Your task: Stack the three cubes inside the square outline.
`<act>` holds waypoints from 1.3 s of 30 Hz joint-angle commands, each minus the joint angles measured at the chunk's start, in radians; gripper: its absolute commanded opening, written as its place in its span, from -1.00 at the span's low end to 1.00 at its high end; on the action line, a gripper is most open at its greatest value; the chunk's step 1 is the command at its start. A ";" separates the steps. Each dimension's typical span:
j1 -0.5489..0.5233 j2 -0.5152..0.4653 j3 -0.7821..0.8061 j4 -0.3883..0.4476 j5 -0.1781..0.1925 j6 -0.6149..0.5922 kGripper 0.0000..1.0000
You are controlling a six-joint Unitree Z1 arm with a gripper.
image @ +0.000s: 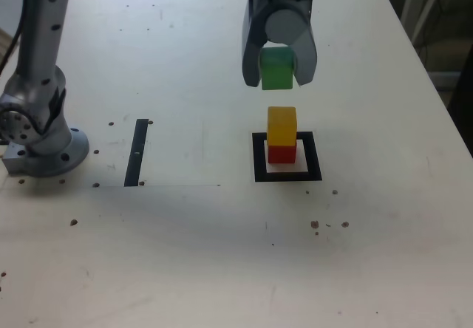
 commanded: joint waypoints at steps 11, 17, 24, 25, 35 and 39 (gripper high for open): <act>-0.029 0.065 0.027 -0.035 -0.012 -0.017 -0.65; -0.030 0.062 0.037 -0.038 -0.024 -0.018 -0.65; -0.030 0.084 0.014 -0.044 -0.071 -0.021 -0.65; -0.029 0.085 0.011 -0.044 -0.073 -0.022 -0.65; -0.010 0.088 0.012 -0.043 -0.055 -0.013 -0.65; -0.002 0.092 0.020 -0.043 -0.051 -0.008 -0.65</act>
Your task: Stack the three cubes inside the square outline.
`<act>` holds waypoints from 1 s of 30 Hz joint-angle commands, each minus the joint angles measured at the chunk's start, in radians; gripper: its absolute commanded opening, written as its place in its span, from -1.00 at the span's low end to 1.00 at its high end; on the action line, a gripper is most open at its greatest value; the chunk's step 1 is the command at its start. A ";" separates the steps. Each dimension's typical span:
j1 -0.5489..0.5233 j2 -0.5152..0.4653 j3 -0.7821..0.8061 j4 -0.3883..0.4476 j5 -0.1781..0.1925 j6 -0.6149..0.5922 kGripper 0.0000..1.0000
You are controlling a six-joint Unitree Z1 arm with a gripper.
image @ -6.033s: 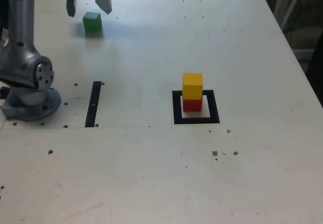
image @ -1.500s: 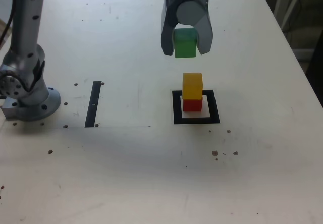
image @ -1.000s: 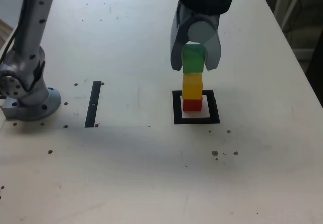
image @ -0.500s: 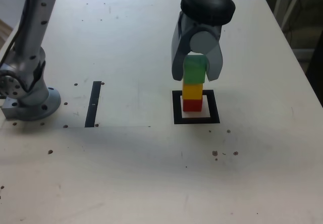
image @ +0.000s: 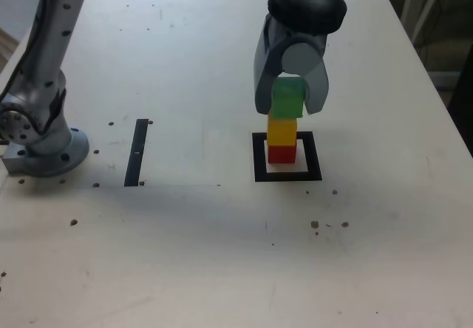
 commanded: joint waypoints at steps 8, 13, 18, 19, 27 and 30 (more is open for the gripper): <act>0.004 0.009 0.017 0.005 -0.002 0.004 -0.65; 0.004 0.010 0.021 0.004 -0.004 0.004 -0.63; 0.005 0.014 0.029 0.005 -0.001 0.004 -0.54; 0.005 0.014 0.030 0.006 0.000 0.004 -0.53; 0.007 0.019 0.029 0.005 0.001 0.010 -0.04; 0.008 0.023 0.025 -0.005 -0.003 0.028 0.45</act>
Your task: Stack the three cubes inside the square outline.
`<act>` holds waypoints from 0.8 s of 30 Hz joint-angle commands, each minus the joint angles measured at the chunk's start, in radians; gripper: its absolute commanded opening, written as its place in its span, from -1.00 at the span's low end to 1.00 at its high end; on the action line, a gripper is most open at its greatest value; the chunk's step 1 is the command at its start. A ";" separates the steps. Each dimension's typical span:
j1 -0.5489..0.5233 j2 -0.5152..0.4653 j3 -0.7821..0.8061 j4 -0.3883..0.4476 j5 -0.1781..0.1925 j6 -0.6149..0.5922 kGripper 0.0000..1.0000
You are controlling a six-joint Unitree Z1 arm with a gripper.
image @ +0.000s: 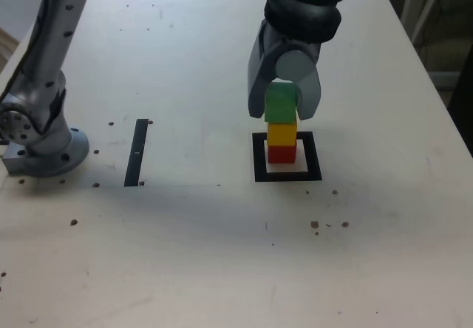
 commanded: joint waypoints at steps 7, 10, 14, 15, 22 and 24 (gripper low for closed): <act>0.002 0.009 -0.009 -0.015 0.008 0.023 0.95; 0.002 0.008 -0.006 -0.013 0.016 0.023 0.98; 0.002 0.006 0.001 -0.007 0.023 0.020 0.99; 0.002 0.004 0.003 -0.006 0.025 0.019 0.99; 0.002 -0.027 0.011 0.005 0.037 0.013 0.99; 0.002 -0.042 0.001 0.012 0.043 0.013 0.99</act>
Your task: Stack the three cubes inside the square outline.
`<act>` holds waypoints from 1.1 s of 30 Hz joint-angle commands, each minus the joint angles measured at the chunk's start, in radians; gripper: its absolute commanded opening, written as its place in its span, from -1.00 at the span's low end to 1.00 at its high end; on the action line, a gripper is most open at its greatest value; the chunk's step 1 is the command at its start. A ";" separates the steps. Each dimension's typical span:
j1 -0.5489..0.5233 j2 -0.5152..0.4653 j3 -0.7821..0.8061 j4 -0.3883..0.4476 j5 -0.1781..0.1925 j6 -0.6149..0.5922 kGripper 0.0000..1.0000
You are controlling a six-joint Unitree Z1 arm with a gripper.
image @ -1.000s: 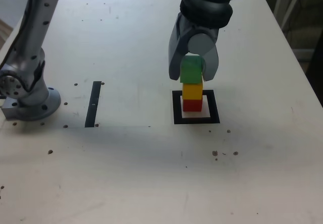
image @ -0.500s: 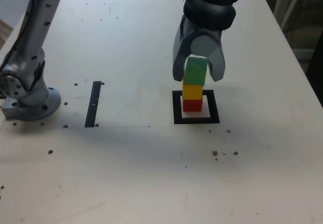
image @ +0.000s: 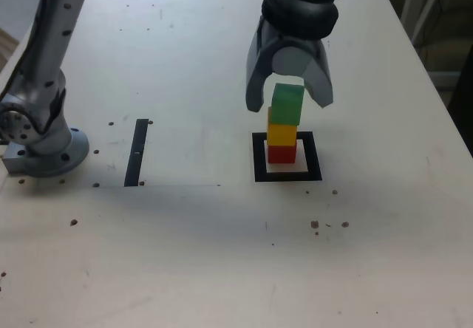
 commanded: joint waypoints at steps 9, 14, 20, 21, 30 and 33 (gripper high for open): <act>-0.023 -0.123 -0.017 0.073 0.007 0.000 0.99; -0.035 -0.239 0.080 0.083 -0.006 -0.001 0.99; -0.036 -0.425 0.316 0.079 -0.010 -0.008 0.99; -0.036 -0.444 0.351 0.077 -0.010 -0.011 0.99; -0.036 -0.555 0.698 0.010 -0.043 -0.062 0.99; -0.036 -0.603 0.807 -0.062 -0.061 -0.068 0.99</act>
